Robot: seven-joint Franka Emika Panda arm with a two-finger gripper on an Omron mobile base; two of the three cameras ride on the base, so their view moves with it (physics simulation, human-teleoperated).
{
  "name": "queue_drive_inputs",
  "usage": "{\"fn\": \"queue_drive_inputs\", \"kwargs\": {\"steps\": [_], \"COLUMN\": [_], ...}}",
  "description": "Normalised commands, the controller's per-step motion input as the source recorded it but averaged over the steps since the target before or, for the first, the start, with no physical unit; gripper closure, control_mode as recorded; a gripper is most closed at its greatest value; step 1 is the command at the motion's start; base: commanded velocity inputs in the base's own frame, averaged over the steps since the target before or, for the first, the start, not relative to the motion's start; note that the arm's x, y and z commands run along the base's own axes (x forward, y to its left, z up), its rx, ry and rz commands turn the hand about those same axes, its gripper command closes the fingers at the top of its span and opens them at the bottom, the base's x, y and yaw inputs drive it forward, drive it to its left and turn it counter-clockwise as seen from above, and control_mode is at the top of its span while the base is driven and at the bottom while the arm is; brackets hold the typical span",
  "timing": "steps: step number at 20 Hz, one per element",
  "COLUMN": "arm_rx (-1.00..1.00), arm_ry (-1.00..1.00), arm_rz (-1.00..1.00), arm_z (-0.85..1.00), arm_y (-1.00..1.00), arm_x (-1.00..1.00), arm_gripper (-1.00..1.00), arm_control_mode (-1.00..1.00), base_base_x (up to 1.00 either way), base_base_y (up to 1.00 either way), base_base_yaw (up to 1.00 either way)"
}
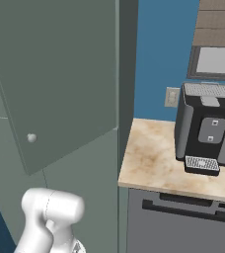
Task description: Open the cabinet. Pick the sponge and place it next to the sink. Then close the cabinet.
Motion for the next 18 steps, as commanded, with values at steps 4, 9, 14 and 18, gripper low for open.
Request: {"fn": "queue_drive_inputs", "kwargs": {"steps": [4,9,14,18], "arm_rx": [0.00,-0.01,-0.14,-0.26], "arm_ry": [-0.29,-0.21,-0.04,0.07], "arm_rz": [-0.03,0.00,0.00,-0.16], "arm_z": [0.00,0.06,0.00,0.00], "arm_y": [0.00,0.00,0.09,-0.02], "arm_x": [0.89,0.28,0.06,0.02], "arm_gripper": [-1.00,-1.00,-1.00,-1.00], "arm_control_mode": [-1.00,-1.00,-1.00,-1.00], "base_base_x": [0.00,0.00,0.00,0.00], "base_base_y": [0.00,0.00,0.00,0.00], "base_base_yaw": [0.00,0.00,0.00,0.00]}}
